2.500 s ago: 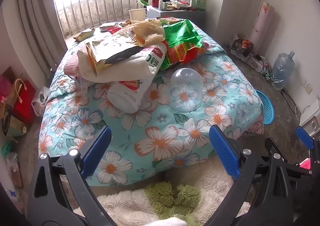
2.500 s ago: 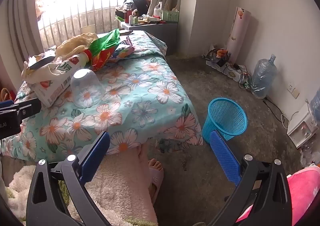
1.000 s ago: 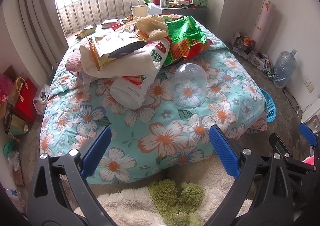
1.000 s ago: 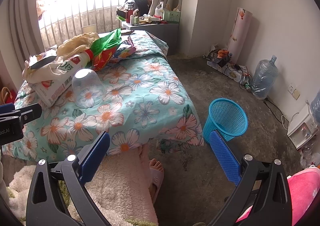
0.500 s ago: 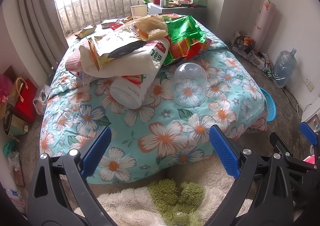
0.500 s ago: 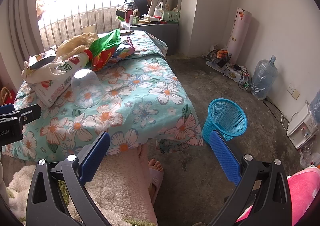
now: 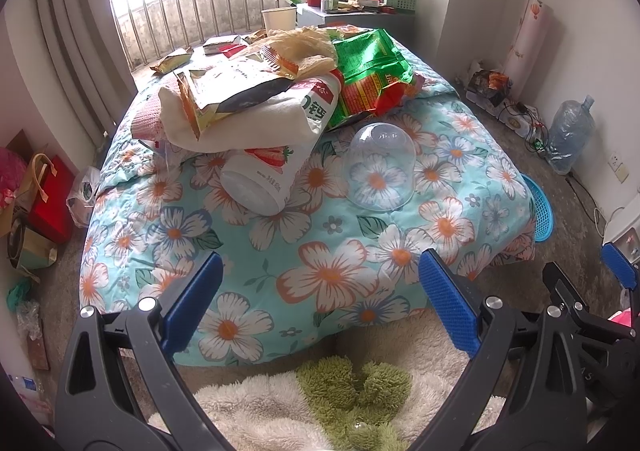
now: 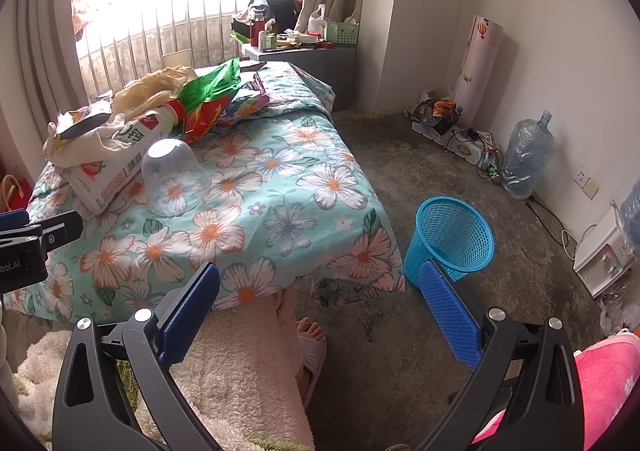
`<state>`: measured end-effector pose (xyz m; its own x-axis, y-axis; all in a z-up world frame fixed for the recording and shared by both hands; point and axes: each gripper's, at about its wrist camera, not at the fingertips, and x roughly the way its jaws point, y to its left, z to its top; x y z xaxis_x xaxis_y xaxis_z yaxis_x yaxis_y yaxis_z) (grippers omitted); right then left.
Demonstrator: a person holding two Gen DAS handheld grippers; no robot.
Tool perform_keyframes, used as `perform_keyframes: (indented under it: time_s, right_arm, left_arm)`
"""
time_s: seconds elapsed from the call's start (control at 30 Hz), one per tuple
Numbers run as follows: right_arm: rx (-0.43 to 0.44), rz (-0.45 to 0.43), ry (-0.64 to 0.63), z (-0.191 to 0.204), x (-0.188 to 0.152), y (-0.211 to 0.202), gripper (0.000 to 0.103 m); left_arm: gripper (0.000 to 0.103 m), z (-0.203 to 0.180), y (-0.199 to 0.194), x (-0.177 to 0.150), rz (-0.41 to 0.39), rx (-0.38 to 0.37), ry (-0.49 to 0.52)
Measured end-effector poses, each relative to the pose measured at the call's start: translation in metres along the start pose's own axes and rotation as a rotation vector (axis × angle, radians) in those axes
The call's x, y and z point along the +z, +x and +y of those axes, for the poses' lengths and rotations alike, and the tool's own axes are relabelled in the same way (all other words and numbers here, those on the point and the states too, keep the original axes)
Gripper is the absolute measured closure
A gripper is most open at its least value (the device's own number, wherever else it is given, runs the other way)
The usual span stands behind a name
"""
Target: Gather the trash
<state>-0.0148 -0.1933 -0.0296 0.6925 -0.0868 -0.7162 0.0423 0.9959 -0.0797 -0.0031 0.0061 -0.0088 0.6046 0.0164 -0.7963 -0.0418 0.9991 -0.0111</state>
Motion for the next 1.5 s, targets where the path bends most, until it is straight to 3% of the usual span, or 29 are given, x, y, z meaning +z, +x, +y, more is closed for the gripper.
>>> perform_keyframes:
  time_s: [0.73,1.03,1.17,1.23,1.33,1.5]
  right_arm:
    - [0.002,0.001,0.009,-0.003,0.001,0.001,0.006]
    - [0.02,-0.058,0.037,0.002,0.015,0.006,0.006]
    - [0.045,-0.066,0.045,0.017,0.025,0.023,0.006]
    - [0.081,-0.058,0.053,0.026,0.03,0.032,0.006]
    - [0.161,-0.034,0.064,0.044,0.042,0.047,0.006]
    - [0.242,-0.017,0.022,0.075,0.056,0.063,0.006]
  left_arm:
    - [0.009,0.002,0.002,-0.002,0.01,-0.001,-0.006]
    - [0.009,0.048,0.019,0.001,-0.024,-0.037,-0.072]
    - [0.009,0.076,0.025,0.006,-0.079,-0.09,-0.096]
    - [0.009,0.089,0.022,0.009,-0.156,-0.139,-0.103]
    - [0.009,0.106,0.016,0.02,-0.251,-0.146,-0.102]
    - [0.009,0.129,0.009,0.05,-0.345,-0.184,-0.115]
